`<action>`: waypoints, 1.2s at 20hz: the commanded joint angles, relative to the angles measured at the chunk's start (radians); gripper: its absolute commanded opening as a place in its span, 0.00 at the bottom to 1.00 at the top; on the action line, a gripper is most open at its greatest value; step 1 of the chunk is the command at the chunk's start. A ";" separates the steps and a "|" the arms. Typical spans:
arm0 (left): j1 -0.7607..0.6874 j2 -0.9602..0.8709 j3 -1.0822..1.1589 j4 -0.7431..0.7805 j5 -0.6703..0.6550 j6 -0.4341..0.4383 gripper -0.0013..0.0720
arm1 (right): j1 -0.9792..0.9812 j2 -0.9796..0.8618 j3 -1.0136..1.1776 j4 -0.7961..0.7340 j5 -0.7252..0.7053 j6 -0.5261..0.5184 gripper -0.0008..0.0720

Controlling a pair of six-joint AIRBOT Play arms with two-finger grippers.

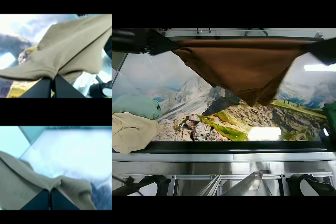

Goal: Fold the shirts.

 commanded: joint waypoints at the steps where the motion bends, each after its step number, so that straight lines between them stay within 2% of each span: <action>1: -0.014 0.165 -0.022 0.007 -0.080 -0.029 0.04 | -0.008 0.100 0.083 -0.003 0.023 0.016 0.04; 3: -0.048 0.222 -0.109 0.007 -0.078 -0.031 0.05 | -0.006 0.081 0.065 -0.006 0.112 0.063 0.04; 6: -0.099 0.262 -0.312 0.014 -0.042 -0.015 0.05 | 0.031 0.021 -0.037 -0.007 0.162 0.074 0.04; 9: -0.131 0.220 -0.497 0.103 0.051 0.032 0.04 | 0.112 -0.091 -0.172 -0.015 0.127 0.058 0.04; 10: -0.131 0.187 -0.537 0.132 0.089 0.054 0.04 | 0.135 -0.143 -0.198 -0.026 0.097 0.024 0.04; 11: -0.131 0.147 -0.569 0.151 0.130 0.069 0.04 | 0.153 -0.206 -0.207 -0.059 0.065 0.017 0.09; 12: -0.127 0.100 -0.589 0.175 0.167 0.074 0.05 | 0.155 -0.264 -0.207 -0.076 0.042 0.017 0.45; 13: -0.113 0.052 -0.593 0.201 0.183 0.074 0.37 | 0.145 -0.322 -0.203 -0.076 0.030 0.017 0.64; 14: -0.092 0.007 -0.581 0.214 0.180 0.074 0.57 | 0.121 -0.362 -0.192 -0.079 0.029 0.018 0.64; 15: -0.062 -0.040 -0.557 0.216 0.163 0.074 0.90 | 0.084 -0.389 -0.182 -0.079 0.040 0.025 0.64; 16: -0.033 -0.079 -0.531 0.216 0.130 0.073 0.99 | 0.047 -0.399 -0.181 -0.081 0.056 0.025 0.64; 18: 0.033 -0.149 -0.478 0.216 0.068 0.072 0.99 | -0.024 -0.399 -0.182 -0.162 0.130 0.057 0.64; 21: 0.085 -0.248 -0.420 0.216 0.075 0.073 0.99 | -0.078 -0.394 -0.257 -0.375 0.214 0.145 0.64; 24: 0.075 -0.364 -0.377 0.208 0.142 0.071 0.98 | -0.097 -0.389 -0.442 -0.449 0.137 0.166 0.64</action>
